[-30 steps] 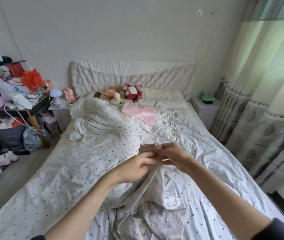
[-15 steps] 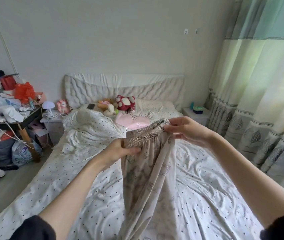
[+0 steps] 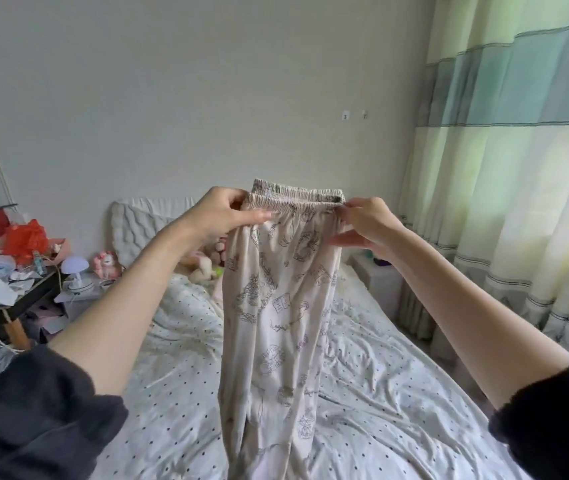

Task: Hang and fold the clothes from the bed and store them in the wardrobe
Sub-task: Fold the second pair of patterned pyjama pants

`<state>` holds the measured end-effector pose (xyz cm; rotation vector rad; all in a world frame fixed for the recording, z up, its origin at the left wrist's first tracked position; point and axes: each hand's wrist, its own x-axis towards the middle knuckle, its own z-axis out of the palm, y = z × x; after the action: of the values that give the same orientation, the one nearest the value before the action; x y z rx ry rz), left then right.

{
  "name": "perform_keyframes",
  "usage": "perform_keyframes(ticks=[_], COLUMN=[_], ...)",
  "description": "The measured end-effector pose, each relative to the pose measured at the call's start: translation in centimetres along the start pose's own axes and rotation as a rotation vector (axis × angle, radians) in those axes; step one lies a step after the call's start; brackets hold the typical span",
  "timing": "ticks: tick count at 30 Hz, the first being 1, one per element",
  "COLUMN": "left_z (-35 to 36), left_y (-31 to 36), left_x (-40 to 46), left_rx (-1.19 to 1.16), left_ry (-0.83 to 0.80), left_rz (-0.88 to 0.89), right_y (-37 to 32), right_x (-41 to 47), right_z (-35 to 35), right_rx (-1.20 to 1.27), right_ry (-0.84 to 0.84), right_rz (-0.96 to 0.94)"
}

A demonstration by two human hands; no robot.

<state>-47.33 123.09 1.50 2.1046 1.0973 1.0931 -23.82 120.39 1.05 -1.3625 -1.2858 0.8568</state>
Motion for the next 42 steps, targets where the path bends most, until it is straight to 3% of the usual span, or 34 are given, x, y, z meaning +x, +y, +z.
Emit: perform_keyframes(ticks=[5,11,13,16,22,27,31,42], left_z=[0.7,3.8,4.9,5.6,4.1,3.1,3.9,8.2], left_y=[-0.9,-3.7,-4.4,-4.2,1.0,6.1,7.5,3.6], left_x=[1.9,5.3,7.8,11.2,17.5,19.9,18.5,2.5], left_rx=[0.395,0.612,0.456,-0.018,-0.415,-0.438,-0.378,-0.226], left_ry=[0.088,0.054,0.146,0.263,0.36,0.317,0.306,0.07], left_rz=[-0.024,-0.165,-0.228,-0.272,0.011,0.225,0.285,0.08], right_y=[0.7,3.0,2.9,2.0,-5.0,-9.8,-9.9,0.6], right_x=[1.3,5.2,8.0,11.6,14.9,14.0,11.2,-4.4], right_z=[0.2,0.7,0.6,-0.1,-3.8,-7.5,-8.8,-8.6], right_rx=[-0.326,-0.279,-0.244,-0.3,-0.091,0.001,-0.017,-0.37], right_ry=[-0.027,-0.197,-0.141,0.037,0.252,0.333,0.357,0.298], right_rz=[-0.018,0.105,0.044,-0.181,-0.523,-0.633,-0.63,-0.477])
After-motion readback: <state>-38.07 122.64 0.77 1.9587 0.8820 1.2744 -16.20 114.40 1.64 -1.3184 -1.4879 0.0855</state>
